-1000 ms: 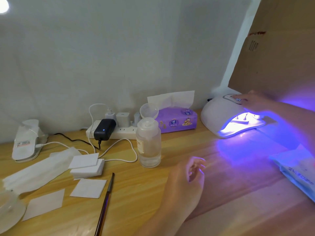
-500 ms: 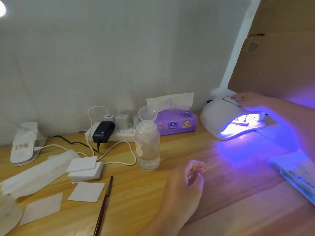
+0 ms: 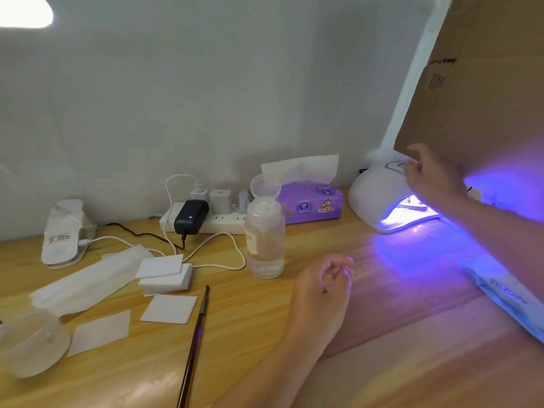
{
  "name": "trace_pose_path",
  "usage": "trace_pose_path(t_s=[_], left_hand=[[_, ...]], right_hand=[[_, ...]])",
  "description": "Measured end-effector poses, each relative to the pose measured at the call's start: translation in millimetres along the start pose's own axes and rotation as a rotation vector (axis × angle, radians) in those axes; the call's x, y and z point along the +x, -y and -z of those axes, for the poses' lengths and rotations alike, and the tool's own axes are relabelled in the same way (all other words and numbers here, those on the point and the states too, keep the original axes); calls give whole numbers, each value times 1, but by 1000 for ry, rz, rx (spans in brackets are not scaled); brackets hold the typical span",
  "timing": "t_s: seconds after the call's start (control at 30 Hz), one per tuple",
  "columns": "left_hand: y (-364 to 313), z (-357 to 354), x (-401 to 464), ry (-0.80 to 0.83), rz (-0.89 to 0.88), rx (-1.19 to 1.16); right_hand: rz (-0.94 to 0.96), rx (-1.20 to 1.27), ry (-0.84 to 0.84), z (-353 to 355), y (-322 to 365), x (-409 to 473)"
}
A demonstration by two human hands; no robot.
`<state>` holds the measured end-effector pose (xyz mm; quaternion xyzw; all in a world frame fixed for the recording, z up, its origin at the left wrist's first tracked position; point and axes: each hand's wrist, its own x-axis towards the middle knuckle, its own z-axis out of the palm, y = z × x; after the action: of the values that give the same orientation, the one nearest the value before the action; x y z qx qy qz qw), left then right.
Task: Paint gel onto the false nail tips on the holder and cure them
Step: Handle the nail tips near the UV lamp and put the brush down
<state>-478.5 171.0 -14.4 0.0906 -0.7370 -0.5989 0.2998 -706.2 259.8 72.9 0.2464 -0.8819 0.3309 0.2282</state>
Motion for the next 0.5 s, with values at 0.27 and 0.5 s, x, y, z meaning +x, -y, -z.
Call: trace_pose_path(t_s=[0.27,0.5], left_hand=[[-20,9,-10,-35,-58,3],[-49,92,-53,185,-242,391]], right_hand=[[194,793,-269,3,119,-78],[431,981,-60,2,179,-146]])
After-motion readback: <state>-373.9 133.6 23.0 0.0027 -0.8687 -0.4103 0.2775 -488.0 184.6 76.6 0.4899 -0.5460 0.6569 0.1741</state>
